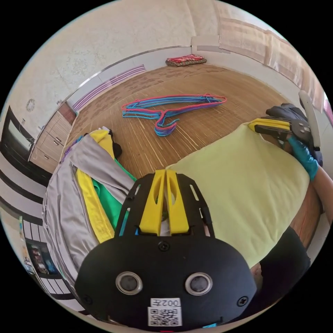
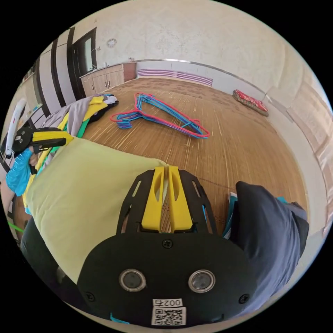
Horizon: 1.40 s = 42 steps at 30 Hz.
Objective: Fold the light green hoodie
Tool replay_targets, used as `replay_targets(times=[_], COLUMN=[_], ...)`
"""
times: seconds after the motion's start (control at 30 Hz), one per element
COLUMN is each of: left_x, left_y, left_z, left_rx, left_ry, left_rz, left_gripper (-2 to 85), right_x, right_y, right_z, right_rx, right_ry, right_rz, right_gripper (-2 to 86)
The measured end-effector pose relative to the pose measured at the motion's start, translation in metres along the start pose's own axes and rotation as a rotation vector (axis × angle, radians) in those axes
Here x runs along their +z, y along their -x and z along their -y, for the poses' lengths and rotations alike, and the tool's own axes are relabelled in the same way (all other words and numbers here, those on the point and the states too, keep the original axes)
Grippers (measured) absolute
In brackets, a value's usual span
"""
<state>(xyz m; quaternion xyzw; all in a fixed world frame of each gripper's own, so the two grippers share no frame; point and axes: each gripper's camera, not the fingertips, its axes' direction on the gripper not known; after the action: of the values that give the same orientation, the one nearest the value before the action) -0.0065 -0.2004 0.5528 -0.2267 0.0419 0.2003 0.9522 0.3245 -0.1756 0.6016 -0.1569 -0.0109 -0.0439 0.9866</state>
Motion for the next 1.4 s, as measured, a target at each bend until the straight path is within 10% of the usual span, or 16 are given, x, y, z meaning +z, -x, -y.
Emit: replay_targets(times=[0.87,1.4], left_x=[-0.063,-0.071], left_y=[-0.014,-0.045], left_z=[-0.134,-0.16], left_rx=[0.186,0.088], left_ry=[0.079,0.108], left_rz=[-0.35,-0.229], left_gripper=[8.5,5.9], right_x=[-0.127,-0.165], right_y=[-0.03,-0.007], right_z=[-0.131,-0.162], right_rx=[-0.05,-0.064], right_ry=[0.008,-0.045], right_rz=[0.564,0.243], right_gripper=[7.7,0.0])
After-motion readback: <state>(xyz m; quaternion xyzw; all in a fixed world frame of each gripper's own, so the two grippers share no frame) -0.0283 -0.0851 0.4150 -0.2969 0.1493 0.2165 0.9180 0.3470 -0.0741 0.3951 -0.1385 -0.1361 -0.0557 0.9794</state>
